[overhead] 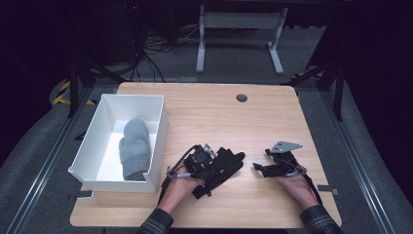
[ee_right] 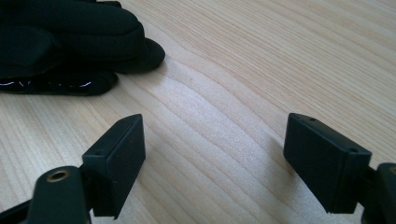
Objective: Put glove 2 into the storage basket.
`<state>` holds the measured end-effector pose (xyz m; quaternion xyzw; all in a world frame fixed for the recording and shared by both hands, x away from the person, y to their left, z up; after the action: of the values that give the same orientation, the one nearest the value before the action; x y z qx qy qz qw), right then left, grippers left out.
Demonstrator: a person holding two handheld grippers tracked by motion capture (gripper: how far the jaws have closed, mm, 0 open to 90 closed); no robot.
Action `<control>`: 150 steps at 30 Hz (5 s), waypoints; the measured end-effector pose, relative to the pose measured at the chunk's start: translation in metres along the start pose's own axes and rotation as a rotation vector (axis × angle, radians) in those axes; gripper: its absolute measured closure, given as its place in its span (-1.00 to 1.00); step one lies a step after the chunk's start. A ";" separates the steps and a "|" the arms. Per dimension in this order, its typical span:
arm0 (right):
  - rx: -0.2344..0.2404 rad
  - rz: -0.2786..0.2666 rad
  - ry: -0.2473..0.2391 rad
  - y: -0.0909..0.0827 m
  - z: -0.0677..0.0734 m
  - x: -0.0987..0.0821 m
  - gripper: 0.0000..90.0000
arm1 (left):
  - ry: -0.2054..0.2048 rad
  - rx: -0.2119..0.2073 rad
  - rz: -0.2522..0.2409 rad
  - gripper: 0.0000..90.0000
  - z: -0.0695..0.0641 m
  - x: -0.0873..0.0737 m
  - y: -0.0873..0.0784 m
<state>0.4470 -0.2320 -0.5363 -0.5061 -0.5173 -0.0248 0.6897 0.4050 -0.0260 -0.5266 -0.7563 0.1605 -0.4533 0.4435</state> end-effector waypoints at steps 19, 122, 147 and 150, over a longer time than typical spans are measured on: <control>0.000 0.000 0.001 0.000 0.000 0.000 -0.52 | -0.041 0.006 -0.117 0.51 -0.012 0.043 -0.081; -0.004 0.001 0.006 0.000 0.000 0.000 -0.53 | -0.313 0.282 -0.278 -0.67 0.121 -0.002 -0.206; -0.005 0.001 0.005 0.000 0.000 0.000 -0.53 | -0.107 0.133 -0.266 -0.71 0.024 0.062 -0.113; -0.005 0.001 0.005 0.000 0.000 0.000 -0.53 | -0.093 0.123 -0.260 -0.71 0.017 0.062 -0.098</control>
<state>0.4475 -0.2318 -0.5364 -0.5082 -0.5152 -0.0271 0.6897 0.4366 -0.0030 -0.4166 -0.7624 0.0125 -0.4804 0.4334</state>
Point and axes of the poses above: each handheld gripper's, and its own axes: y roughly forward along the jaws, x roughly out of its top, z roughly to its left, the point moved 10 cm from there along y, roughly forward along the jaws, and after that the axes turned 1 degree about -y, right-handed, at the moved point
